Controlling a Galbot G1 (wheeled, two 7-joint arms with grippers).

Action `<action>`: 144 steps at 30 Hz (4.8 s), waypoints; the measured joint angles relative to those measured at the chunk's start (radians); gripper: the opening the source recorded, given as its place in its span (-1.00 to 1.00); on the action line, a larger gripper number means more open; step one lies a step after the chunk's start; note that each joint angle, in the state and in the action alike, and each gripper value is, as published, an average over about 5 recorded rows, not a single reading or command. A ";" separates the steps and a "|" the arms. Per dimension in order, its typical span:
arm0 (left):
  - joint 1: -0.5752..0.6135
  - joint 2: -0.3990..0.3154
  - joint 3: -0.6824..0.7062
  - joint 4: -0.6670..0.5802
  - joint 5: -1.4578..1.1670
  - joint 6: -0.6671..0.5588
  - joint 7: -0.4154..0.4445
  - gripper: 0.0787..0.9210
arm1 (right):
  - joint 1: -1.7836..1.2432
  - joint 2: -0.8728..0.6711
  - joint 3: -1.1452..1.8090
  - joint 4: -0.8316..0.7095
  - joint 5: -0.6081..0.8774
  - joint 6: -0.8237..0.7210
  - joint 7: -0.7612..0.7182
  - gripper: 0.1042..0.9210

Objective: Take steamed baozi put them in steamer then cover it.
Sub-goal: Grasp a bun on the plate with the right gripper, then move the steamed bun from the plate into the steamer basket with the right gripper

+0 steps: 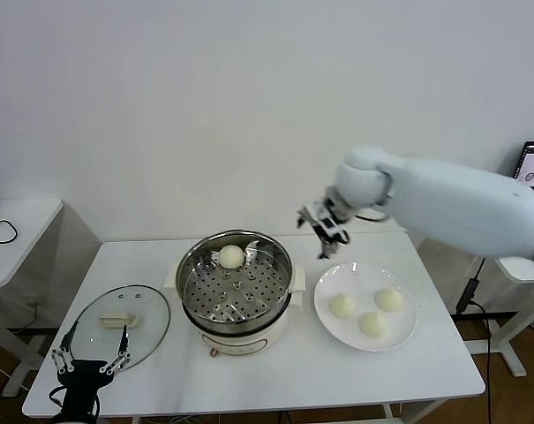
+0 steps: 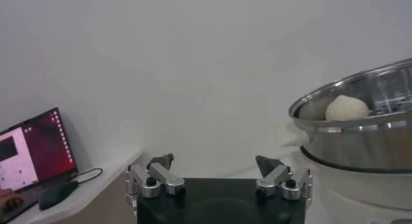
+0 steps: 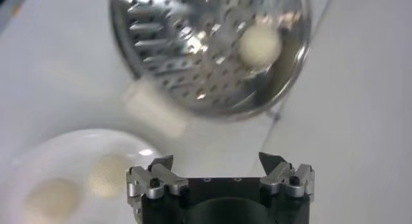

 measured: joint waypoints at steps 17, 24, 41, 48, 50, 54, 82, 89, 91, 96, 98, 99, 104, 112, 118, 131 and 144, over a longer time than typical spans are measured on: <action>0.002 -0.007 -0.001 0.010 0.009 0.010 0.007 0.77 | -0.372 -0.192 0.213 0.005 -0.159 -0.045 -0.002 0.76; 0.006 -0.009 -0.013 0.011 0.009 0.010 0.007 0.77 | -0.450 -0.128 0.246 -0.082 -0.195 -0.041 0.007 0.76; -0.004 -0.010 -0.019 0.024 0.007 0.007 0.005 0.77 | -0.540 0.034 0.292 -0.269 -0.252 -0.029 0.039 0.74; -0.006 -0.009 -0.022 0.030 0.007 0.006 0.004 0.77 | -0.547 0.070 0.299 -0.319 -0.257 -0.030 0.037 0.54; -0.006 -0.009 -0.022 0.031 0.007 0.005 0.003 0.77 | -0.547 0.074 0.300 -0.326 -0.257 -0.031 0.033 0.47; -0.005 -0.010 -0.022 0.032 0.007 0.004 0.002 0.77 | -0.545 0.078 0.301 -0.335 -0.255 -0.033 0.026 0.34; -0.018 0.000 -0.004 0.017 0.006 0.005 0.000 0.77 | -0.046 0.023 0.081 -0.119 0.066 -0.149 0.004 0.34; -0.020 0.001 -0.002 0.018 0.006 0.005 0.000 0.77 | 0.039 0.116 0.040 -0.091 0.202 -0.215 0.054 0.34; -0.022 -0.002 -0.002 0.018 0.006 0.005 0.000 0.77 | 0.046 0.155 0.032 -0.095 0.230 -0.233 0.069 0.34; -0.019 -0.006 -0.004 0.010 0.011 0.006 -0.001 0.77 | 0.044 0.262 0.020 -0.124 0.279 -0.279 0.102 0.34; -0.017 -0.006 -0.005 0.007 0.015 0.006 -0.001 0.77 | 0.034 0.306 0.019 -0.142 0.293 -0.295 0.114 0.34; -0.016 -0.007 -0.005 0.006 0.016 0.006 -0.001 0.77 | 0.027 0.327 0.018 -0.151 0.299 -0.303 0.120 0.34; -0.017 -0.011 -0.011 0.008 0.024 0.006 -0.004 0.77 | -0.015 0.424 0.018 -0.202 0.316 -0.339 0.148 0.34; -0.016 -0.015 -0.012 0.019 0.034 0.005 -0.007 0.77 | -0.093 0.551 0.026 -0.284 0.323 -0.380 0.185 0.34; -0.016 -0.014 -0.016 0.022 0.035 0.004 -0.008 0.77 | -0.138 0.624 0.031 -0.340 0.324 -0.396 0.203 0.34; -0.018 -0.013 -0.016 0.029 0.035 0.000 -0.014 0.77 | -0.188 0.710 0.041 -0.436 0.302 -0.407 0.233 0.39; -0.012 -0.012 -0.023 0.021 0.036 -0.001 -0.018 0.77 | -0.116 0.651 0.032 -0.382 0.300 -0.397 0.167 0.76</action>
